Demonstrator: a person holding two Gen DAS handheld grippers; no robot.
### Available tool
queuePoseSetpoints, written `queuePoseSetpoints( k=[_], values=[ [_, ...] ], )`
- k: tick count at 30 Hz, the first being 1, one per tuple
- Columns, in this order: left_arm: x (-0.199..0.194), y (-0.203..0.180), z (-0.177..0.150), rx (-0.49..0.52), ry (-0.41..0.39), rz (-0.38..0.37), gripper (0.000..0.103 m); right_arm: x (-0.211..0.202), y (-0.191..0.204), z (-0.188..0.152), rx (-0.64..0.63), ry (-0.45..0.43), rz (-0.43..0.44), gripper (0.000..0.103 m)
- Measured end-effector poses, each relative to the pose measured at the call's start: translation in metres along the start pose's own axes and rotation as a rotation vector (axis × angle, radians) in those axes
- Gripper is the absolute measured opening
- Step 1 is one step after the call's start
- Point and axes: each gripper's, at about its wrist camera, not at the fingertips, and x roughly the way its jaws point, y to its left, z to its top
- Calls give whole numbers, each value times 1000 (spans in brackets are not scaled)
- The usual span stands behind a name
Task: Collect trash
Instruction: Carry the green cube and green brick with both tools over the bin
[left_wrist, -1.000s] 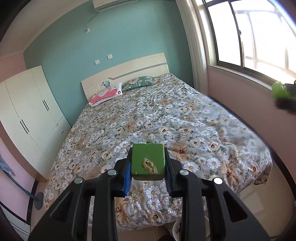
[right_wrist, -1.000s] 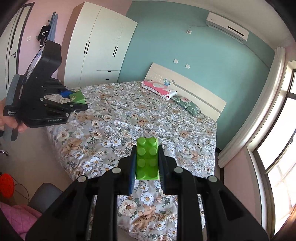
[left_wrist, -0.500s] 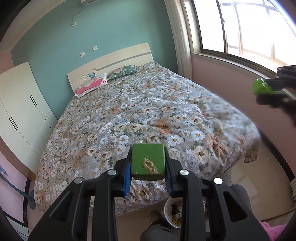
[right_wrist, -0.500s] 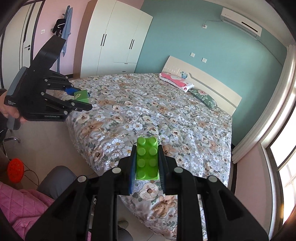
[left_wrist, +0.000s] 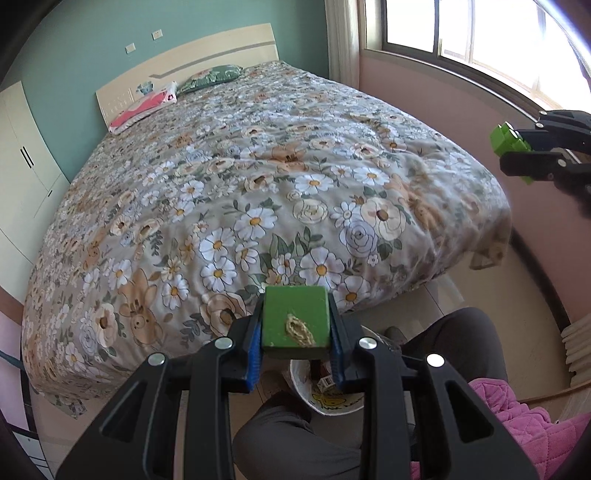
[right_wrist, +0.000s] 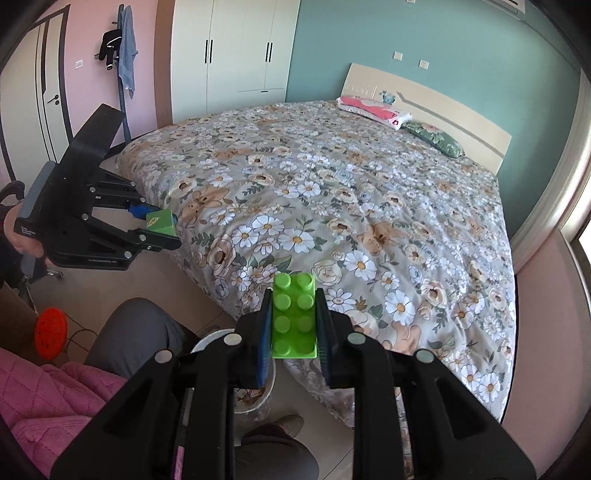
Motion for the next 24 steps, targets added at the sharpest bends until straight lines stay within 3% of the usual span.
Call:
queuePoseSetpoints(
  k=[12, 24],
  values=[
    [88, -27, -60, -21, 103, -59, 32, 92, 35, -64, 29, 113, 96, 23],
    [170, -45, -112, -71, 222, -61, 32, 192, 65, -135, 103, 283, 186, 23]
  ],
)
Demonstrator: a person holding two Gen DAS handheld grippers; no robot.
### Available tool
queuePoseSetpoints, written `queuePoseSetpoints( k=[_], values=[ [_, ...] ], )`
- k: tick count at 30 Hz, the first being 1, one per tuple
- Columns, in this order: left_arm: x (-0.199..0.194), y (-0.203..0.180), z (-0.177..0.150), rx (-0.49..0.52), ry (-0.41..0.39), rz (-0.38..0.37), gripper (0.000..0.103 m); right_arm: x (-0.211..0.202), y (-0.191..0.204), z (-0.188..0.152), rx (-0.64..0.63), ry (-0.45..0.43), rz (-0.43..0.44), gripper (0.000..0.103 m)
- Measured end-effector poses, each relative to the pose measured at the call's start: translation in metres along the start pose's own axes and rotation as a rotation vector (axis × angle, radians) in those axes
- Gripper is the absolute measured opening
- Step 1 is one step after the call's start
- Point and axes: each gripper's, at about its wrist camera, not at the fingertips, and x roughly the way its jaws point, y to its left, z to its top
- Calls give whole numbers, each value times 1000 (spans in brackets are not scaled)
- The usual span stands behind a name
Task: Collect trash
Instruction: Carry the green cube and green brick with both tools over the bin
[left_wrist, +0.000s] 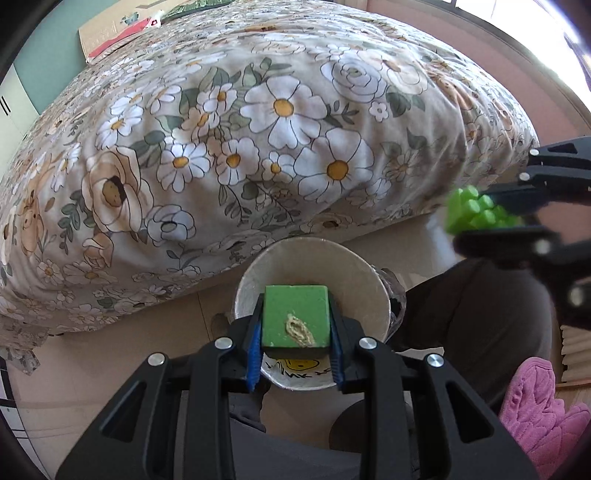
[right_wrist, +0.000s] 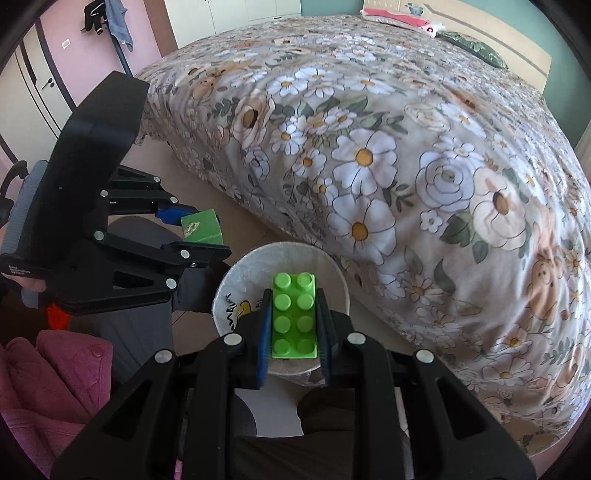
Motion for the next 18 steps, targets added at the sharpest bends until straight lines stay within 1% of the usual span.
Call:
queuePoseSetpoints(
  k=[2, 7, 12, 18],
  values=[
    [13, 2, -4, -11, 17, 1, 32, 17, 0, -6, 9, 19, -6, 23],
    [46, 8, -15, -53, 68, -19, 32, 63, -6, -20, 63, 76, 16, 23],
    [86, 14, -24, -92, 136, -37, 32, 108, -16, -32, 149, 126, 56, 23],
    [129, 20, -33, -136, 189, -53, 32, 156, -29, -43, 244, 186, 88, 23]
  ],
)
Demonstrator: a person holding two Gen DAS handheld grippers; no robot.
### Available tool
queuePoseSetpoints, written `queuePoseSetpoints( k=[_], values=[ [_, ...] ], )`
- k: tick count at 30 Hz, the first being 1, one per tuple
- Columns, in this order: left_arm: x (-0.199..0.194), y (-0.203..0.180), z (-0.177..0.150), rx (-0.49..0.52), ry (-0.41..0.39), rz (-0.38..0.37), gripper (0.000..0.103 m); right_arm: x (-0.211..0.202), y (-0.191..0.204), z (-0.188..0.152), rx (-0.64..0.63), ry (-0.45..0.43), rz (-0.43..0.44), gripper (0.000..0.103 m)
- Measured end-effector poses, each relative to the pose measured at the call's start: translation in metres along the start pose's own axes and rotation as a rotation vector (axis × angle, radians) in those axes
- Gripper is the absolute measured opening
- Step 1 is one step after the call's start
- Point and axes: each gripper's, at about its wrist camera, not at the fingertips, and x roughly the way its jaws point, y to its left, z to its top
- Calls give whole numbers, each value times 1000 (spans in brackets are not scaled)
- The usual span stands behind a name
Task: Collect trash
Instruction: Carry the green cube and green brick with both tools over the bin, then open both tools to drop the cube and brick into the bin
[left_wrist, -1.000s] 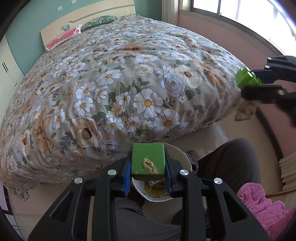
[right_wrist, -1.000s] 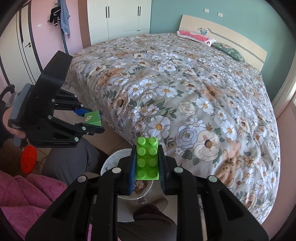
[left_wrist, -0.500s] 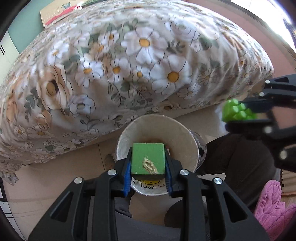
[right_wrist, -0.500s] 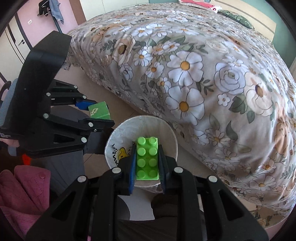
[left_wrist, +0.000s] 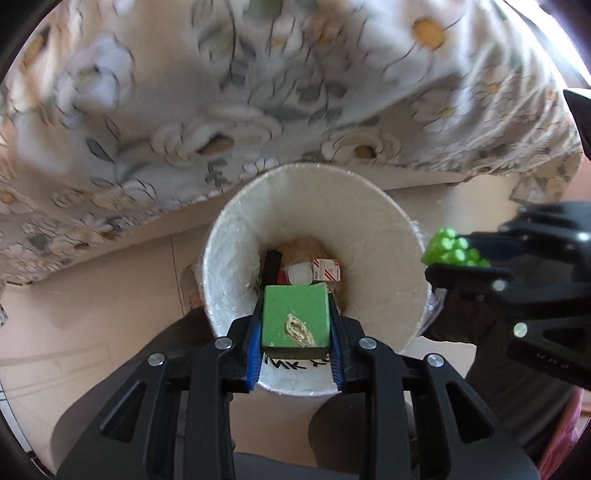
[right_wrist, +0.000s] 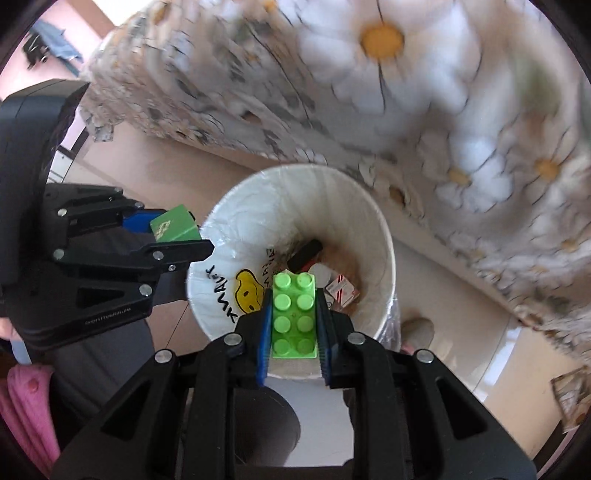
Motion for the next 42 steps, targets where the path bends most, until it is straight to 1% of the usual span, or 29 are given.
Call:
queuePoseSetpoints(
  k=[5, 9, 12, 14, 18, 21, 24, 26, 27, 28, 29, 30, 31, 32, 33, 34, 35, 36, 37, 42],
  values=[
    [33, 8, 2, -41, 43, -10, 32, 35, -11, 0, 52, 49, 5, 23],
    [57, 12, 6, -62, 69, -11, 32, 63, -17, 3, 69, 91, -12, 23],
    [77, 15, 8, -69, 91, 9, 32, 87, -24, 6, 83, 128, -28, 23],
    [89, 18, 9, -87, 109, -4, 32, 100, -24, 8, 73, 150, -54, 23],
    [108, 25, 15, -108, 131, -8, 32, 120, -26, 11, 83, 179, -62, 23],
    [117, 27, 18, -89, 138, 15, 32, 133, -28, 11, 70, 196, -89, 23],
    [126, 28, 21, -89, 162, -9, 32, 142, -27, 13, 62, 211, -109, 23],
    [129, 28, 23, -75, 163, 8, 32, 146, -26, 14, 37, 211, -145, 23],
    [129, 26, 23, -64, 159, 30, 32, 148, -26, 14, 29, 212, -153, 23],
    [128, 25, 23, -58, 149, 49, 34, 148, -27, 13, 29, 212, -157, 23],
    [127, 24, 24, -52, 143, 65, 42, 148, -27, 14, 33, 209, -164, 24],
    [126, 23, 25, -52, 137, 91, 61, 147, -28, 15, 33, 204, -167, 28],
    [126, 23, 25, -53, 128, 133, 71, 146, -27, 15, 25, 201, -193, 30],
    [124, 24, 26, -52, 120, 146, 72, 148, -26, 15, 13, 198, -211, 32],
    [123, 25, 26, -59, 120, 138, 72, 147, -25, 14, 4, 192, -220, 35],
    [121, 27, 27, -67, 121, 131, 72, 145, -24, 14, -4, 184, -230, 40],
    [120, 28, 27, -72, 118, 128, 73, 145, -24, 13, -11, 180, -246, 46],
    [119, 29, 26, -76, 115, 127, 74, 144, -23, 13, -18, 173, -254, 57],
    [118, 30, 27, -78, 113, 125, 75, 140, -21, 13, -22, 164, -252, 60],
    [116, 27, 26, -63, 112, 127, 76, 134, -16, 11, -55, 151, -250, 60]
  ],
)
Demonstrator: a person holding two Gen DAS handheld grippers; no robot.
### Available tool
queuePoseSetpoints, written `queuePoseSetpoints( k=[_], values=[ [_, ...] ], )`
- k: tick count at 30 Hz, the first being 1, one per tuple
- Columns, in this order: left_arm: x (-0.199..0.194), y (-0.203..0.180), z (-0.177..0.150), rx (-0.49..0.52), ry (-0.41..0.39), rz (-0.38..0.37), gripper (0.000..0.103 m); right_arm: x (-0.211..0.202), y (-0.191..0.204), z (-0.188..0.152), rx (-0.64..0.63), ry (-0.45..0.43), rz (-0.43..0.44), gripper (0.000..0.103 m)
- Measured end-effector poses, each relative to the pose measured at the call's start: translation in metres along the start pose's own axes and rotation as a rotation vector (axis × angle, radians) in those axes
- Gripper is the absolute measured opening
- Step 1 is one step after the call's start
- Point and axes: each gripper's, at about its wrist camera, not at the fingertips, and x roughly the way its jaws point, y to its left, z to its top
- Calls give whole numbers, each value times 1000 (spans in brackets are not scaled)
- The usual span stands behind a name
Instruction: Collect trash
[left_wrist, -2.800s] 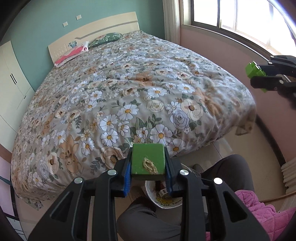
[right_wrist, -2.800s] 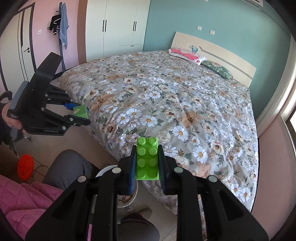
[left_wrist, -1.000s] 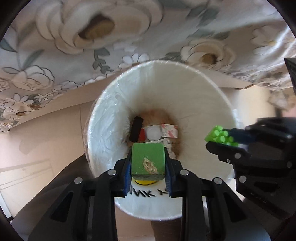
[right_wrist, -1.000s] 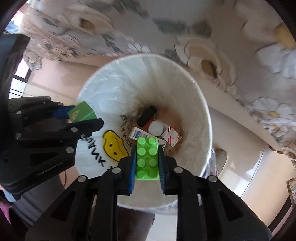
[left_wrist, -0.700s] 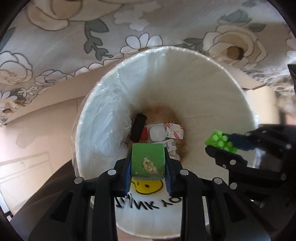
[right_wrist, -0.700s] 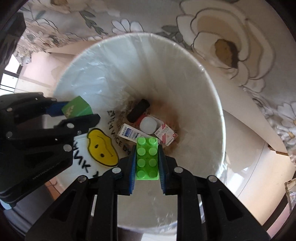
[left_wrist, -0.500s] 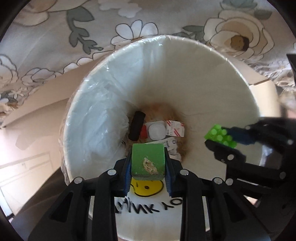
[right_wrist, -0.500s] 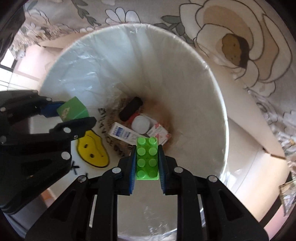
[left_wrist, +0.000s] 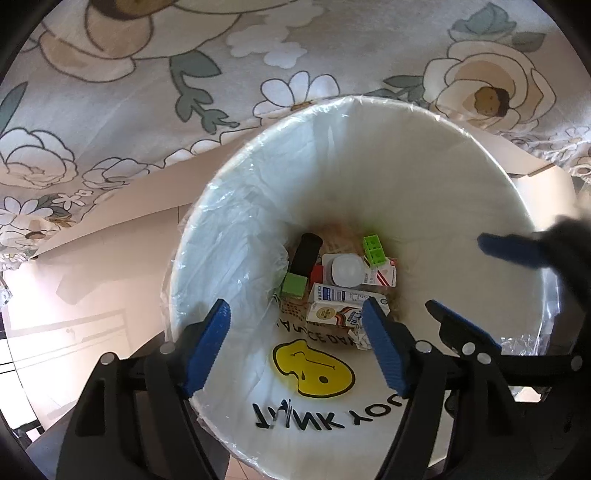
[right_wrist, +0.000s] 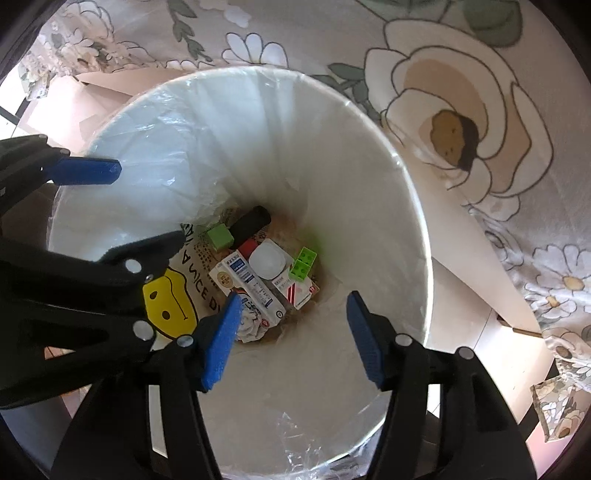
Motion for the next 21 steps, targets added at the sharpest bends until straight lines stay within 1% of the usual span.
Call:
queuePoseSetpoints(
  k=[6, 9, 11, 14, 15, 16, 20, 21],
  values=[
    [-14, -4, -5, 18, -14, 2, 76, -10, 2, -4, 3, 10, -7, 60],
    [-33, -3, -9, 36, -36, 19, 76, -24, -1, -6, 15, 7, -2, 60],
    [-51, -3, -14, 45, -49, 29, 76, -41, -4, -8, 14, 1, 6, 60],
    [-86, 1, -22, 48, -68, 25, 79, -77, -5, -13, -2, -20, -12, 65],
    [-99, 3, -25, 47, -82, 20, 82, -93, -6, -17, -11, -33, -19, 69],
    [-114, 4, -28, 46, -102, 12, 84, -108, -5, -19, -20, -46, -25, 72],
    [-176, 4, -43, 64, -191, 24, 88, -172, -2, -33, -53, -105, -61, 73],
    [-190, 2, -48, 71, -212, 27, 88, -191, -1, -38, -54, -124, -67, 76]
  ],
)
